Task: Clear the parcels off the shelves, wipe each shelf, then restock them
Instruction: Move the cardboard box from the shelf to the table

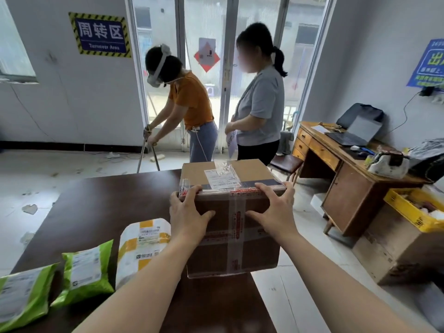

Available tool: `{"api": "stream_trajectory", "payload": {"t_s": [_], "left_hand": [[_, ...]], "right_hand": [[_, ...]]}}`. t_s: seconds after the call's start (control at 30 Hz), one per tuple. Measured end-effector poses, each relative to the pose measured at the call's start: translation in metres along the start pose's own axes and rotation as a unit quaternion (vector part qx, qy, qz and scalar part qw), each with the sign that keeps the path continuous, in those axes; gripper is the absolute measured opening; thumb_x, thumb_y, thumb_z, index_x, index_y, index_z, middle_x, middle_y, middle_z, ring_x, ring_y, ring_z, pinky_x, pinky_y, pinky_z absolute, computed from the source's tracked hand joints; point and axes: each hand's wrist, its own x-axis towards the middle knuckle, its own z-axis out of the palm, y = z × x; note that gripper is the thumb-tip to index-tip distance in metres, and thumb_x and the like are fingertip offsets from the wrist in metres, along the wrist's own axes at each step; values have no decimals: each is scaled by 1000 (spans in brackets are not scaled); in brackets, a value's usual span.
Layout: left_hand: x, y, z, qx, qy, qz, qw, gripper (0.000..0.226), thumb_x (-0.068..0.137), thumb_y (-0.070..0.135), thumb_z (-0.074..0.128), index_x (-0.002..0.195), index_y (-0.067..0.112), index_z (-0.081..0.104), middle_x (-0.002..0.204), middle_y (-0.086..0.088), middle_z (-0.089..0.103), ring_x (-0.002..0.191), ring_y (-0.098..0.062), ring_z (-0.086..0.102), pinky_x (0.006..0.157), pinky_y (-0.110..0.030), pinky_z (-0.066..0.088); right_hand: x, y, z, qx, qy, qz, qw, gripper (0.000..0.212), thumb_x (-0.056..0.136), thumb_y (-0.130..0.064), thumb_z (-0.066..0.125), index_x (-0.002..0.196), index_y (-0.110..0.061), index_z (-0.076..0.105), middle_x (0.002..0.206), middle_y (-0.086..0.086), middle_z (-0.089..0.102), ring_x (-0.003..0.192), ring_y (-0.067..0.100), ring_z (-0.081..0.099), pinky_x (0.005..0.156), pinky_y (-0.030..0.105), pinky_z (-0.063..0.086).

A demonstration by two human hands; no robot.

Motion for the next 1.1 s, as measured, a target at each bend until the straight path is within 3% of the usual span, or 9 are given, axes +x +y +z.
{"api": "stream_trajectory", "payload": {"t_s": [0.53,0.9,1.1], "left_hand": [[-25,-54,51,49,1,-87,995,67,76,32,77,133,39,42,148,-10,20,135,-32,29,110,-46,35],[-25,-71,59,82,-10,-108,991,63,77,27,77,126,37,40,141,-8,16,128,-35,36,107,-43,36],[-30,-83,63,85,-23,-122,989,60,80,25,74,126,36,38,142,-9,15,128,-37,35,108,-46,36]], "right_hand": [[-16,56,73,45,-90,19,995,73,69,-34,85,133,-38,48,150,0,6,140,28,16,114,40,28],[-16,65,102,45,-108,30,993,75,67,-24,87,131,-36,49,147,-1,4,140,31,15,114,37,25],[-24,64,110,26,-115,52,992,74,71,-21,84,131,-38,45,149,1,6,141,30,16,115,44,31]]}}
